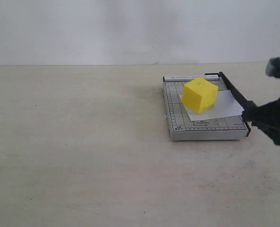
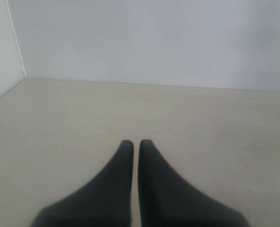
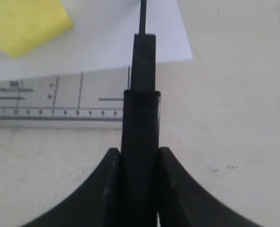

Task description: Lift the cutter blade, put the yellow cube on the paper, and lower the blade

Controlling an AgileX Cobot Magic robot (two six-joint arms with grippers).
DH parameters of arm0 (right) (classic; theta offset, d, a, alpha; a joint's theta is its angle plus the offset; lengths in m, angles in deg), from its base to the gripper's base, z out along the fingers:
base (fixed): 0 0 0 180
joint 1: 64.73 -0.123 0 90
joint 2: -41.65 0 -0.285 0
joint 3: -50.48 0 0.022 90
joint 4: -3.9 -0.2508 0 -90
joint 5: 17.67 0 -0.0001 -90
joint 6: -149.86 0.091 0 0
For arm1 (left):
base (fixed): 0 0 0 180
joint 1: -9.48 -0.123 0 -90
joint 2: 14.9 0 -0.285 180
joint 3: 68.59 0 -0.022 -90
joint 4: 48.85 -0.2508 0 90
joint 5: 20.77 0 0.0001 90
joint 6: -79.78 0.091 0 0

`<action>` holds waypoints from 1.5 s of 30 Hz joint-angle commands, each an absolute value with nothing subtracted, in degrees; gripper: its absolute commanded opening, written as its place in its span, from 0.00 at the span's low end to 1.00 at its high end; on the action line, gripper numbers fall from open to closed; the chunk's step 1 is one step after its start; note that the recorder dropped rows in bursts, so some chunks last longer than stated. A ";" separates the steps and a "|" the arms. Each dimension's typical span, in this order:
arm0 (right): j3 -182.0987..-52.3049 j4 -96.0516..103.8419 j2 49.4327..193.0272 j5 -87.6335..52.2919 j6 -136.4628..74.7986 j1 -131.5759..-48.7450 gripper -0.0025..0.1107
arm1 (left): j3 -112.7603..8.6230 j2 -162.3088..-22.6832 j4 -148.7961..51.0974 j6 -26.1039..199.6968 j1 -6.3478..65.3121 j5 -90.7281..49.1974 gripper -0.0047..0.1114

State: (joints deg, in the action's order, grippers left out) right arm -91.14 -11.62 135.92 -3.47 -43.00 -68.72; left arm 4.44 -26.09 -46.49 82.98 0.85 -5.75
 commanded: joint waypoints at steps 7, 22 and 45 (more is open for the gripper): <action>-87.64 -13.92 143.93 1.03 -43.76 -69.30 0.02 | 4.61 -26.32 -46.67 83.34 0.87 -6.20 0.08; -87.84 -13.53 135.14 3.07 -43.37 -69.30 0.47 | 4.61 -26.32 -46.67 83.34 0.87 -6.30 0.08; -64.05 -16.73 62.19 -16.63 -39.67 -69.30 0.02 | 4.61 -26.32 -46.67 83.34 0.87 -10.95 0.08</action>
